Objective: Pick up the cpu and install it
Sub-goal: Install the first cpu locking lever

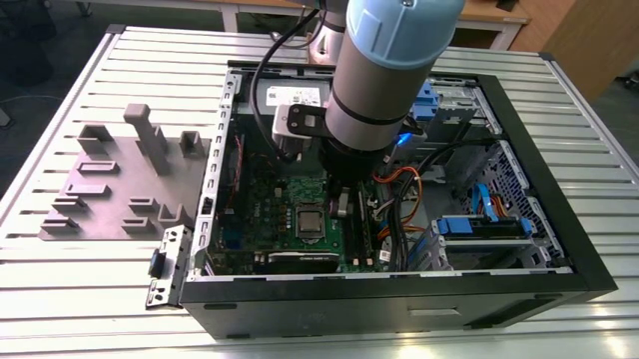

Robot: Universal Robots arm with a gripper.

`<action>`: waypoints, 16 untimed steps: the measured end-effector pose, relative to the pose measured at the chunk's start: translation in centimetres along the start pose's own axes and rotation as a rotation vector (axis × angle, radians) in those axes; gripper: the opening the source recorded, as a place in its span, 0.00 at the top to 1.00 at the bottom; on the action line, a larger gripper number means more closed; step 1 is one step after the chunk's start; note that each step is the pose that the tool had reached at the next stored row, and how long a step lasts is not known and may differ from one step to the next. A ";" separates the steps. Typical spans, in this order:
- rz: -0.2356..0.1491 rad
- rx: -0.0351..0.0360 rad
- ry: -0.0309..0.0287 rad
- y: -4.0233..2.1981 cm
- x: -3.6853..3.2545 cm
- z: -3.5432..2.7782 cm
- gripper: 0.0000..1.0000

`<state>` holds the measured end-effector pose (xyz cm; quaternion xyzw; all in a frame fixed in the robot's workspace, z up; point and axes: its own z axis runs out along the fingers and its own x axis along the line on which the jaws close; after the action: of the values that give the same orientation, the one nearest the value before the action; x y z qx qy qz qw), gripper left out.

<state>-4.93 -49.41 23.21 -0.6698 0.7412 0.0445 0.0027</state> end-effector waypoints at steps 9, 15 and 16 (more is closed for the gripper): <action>-0.026 -0.0019 -0.0012 -0.13 0.00 0.02 0.89; -0.026 -0.0019 -0.0006 -0.17 0.15 0.03 0.89; -0.026 -0.0018 -0.0003 -0.17 0.19 0.05 0.89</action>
<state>-4.78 -49.61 23.14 -0.6794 0.7323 0.0452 0.0028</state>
